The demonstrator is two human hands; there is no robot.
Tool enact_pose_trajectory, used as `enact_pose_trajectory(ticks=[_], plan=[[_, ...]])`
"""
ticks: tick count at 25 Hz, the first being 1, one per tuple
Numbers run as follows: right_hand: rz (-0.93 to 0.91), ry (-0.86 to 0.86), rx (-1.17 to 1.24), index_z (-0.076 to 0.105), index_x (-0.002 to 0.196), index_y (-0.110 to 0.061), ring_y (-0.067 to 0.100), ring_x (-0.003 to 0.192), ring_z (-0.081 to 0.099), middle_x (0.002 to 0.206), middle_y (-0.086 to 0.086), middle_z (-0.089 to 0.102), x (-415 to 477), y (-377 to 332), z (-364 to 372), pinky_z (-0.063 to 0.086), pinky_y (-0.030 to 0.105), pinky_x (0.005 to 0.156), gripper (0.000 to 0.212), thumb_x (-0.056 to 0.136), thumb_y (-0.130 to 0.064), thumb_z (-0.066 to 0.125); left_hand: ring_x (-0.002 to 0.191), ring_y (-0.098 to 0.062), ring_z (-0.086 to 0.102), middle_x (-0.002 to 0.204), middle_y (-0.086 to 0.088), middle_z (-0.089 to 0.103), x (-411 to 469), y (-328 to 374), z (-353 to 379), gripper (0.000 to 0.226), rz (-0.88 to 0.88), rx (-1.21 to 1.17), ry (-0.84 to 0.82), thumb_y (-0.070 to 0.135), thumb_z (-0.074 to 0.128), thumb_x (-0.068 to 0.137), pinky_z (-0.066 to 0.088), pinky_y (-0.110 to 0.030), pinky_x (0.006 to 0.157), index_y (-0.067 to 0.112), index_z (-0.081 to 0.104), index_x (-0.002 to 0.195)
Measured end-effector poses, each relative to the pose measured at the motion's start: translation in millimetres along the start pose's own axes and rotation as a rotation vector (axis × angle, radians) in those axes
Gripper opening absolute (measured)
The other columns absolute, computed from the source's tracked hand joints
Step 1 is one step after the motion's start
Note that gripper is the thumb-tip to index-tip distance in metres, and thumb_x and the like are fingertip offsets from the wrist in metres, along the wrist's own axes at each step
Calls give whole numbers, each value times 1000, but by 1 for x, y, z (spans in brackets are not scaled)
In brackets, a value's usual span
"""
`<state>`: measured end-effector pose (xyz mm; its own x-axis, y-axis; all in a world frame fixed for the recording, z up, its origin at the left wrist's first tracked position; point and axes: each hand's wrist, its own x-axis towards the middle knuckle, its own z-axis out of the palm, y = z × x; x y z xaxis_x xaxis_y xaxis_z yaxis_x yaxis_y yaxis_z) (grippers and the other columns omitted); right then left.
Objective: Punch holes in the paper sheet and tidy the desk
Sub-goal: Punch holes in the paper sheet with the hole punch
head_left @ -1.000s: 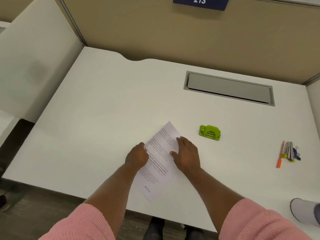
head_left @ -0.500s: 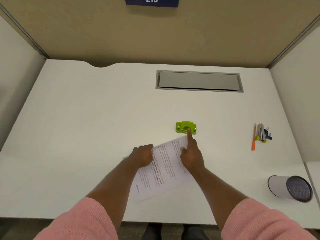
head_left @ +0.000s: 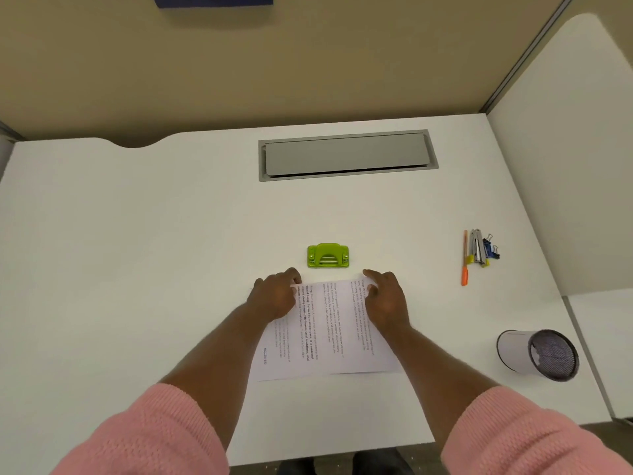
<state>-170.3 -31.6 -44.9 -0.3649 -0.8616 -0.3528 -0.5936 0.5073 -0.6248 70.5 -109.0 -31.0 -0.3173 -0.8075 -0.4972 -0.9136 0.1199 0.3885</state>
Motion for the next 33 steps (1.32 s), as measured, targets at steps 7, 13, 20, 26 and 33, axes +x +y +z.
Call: enact_pose_trajectory(ticks=[7,13,20,26,33], plan=[[144,17,140,70,125,-23,19,117,59,118,4,65,31,15,-18,36,19,95,40,99,-6,46,101,-19,64,106,1,73,23,-9,-11,26,-191,-388,108,9,52,93,48,-31,90,26,71,91],[218,52,295,72,113,-19,19,117,61,121,3,71,48,11,-26,43,26,99,27,92,-6,60,93,-16,64,93,1,72,35,-15,-15,17,-252,-515,124,6,61,92,40,-21,80,16,75,90],[298,92,315,69,105,-19,18,107,62,110,4,69,58,8,-27,44,26,90,19,87,-11,70,91,-13,61,92,3,70,41,-17,-17,14,-298,-550,112,10,64,92,40,-22,81,15,76,94],[335,99,290,69,101,-23,20,104,64,108,3,68,59,5,-23,41,25,85,17,87,-14,71,88,-11,61,87,8,69,45,-17,-17,13,-299,-526,152,11,65,90,40,-21,81,18,75,86],[339,124,281,70,101,-25,17,96,62,102,-1,66,65,1,-22,41,24,84,18,86,-15,71,90,-14,63,93,3,74,50,-17,-21,13,-286,-517,178,11,65,88,40,-20,82,19,73,83]])
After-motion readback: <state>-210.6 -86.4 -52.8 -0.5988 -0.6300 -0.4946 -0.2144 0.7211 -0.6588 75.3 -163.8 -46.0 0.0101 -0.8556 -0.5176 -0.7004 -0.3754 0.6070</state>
